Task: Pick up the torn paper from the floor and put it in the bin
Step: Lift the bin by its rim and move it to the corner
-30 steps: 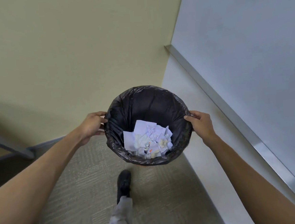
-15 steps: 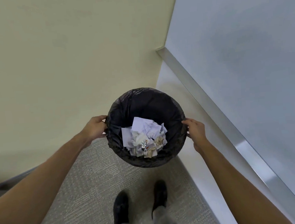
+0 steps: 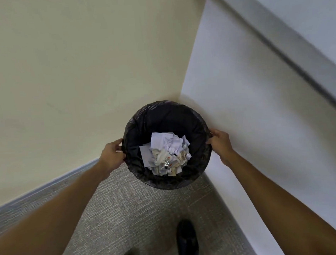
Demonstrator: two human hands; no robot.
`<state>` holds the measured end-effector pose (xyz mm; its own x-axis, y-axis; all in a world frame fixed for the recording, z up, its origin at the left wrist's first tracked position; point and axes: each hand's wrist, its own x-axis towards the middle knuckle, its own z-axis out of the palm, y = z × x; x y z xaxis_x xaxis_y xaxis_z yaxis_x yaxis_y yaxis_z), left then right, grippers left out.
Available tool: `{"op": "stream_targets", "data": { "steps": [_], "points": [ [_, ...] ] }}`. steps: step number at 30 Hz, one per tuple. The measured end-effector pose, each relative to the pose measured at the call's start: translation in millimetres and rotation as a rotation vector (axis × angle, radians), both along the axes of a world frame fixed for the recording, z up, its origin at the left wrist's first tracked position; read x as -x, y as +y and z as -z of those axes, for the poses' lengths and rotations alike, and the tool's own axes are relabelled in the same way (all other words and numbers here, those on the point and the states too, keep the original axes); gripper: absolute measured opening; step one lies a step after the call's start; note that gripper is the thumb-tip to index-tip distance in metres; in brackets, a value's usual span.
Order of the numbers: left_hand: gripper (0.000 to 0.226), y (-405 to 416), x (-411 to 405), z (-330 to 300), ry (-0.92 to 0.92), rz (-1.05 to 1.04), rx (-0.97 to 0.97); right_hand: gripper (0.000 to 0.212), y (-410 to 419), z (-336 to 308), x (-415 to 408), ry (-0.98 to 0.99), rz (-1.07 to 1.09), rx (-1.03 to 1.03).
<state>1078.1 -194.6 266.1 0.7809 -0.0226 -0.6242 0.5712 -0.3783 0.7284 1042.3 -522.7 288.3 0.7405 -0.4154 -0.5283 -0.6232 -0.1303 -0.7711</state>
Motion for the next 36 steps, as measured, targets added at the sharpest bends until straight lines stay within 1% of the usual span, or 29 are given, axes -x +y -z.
{"op": "stream_targets", "data": {
  "steps": [4, 8, 14, 18, 20, 23, 24, 26, 27, 29, 31, 33, 36],
  "points": [
    [0.064, -9, -21, 71, -0.007, -0.006, -0.018, 0.035, -14, 68, -15, 0.036, 0.02, -0.072],
    [0.065, -16, -31, 110, -0.013, -0.012, -0.025, 0.03, -20, 109, -25, 0.037, 0.058, -0.112],
    [0.068, -15, -46, 147, -0.057, 0.01, -0.069, 0.021, -24, 138, -35, 0.033, 0.073, -0.139],
    [0.065, -21, -54, 151, -0.094, 0.026, -0.078, 0.024, -26, 148, -40, 0.003, 0.061, -0.135],
    [0.064, -23, -57, 146, -0.1, 0.082, -0.115, 0.026, -26, 147, -39, -0.016, 0.036, -0.123],
    [0.062, -26, -52, 124, -0.114, 0.216, -0.192, 0.028, -21, 136, -34, -0.022, -0.052, -0.034],
    [0.061, -28, -48, 113, -0.121, 0.247, -0.203, 0.032, -19, 127, -31, -0.014, -0.086, 0.001],
    [0.06, -31, -37, 84, -0.148, 0.259, -0.231, 0.044, -10, 100, -26, -0.003, -0.119, 0.087],
    [0.058, -30, -32, 68, -0.167, 0.26, -0.253, 0.045, -5, 83, -24, -0.013, -0.135, 0.115],
    [0.058, -25, -21, 31, -0.223, 0.272, -0.297, 0.044, 8, 45, -21, -0.046, -0.189, 0.151],
    [0.057, -13, -13, -10, -0.324, 0.305, -0.34, 0.045, 23, 2, -17, -0.09, -0.276, 0.218],
    [0.054, 0, -11, -60, -0.431, 0.342, -0.39, 0.049, 38, -46, -16, -0.148, -0.349, 0.307],
    [0.046, 21, -11, -147, -0.598, 0.303, -0.373, 0.058, 62, -131, -16, -0.276, -0.393, 0.416]
  ]
}}
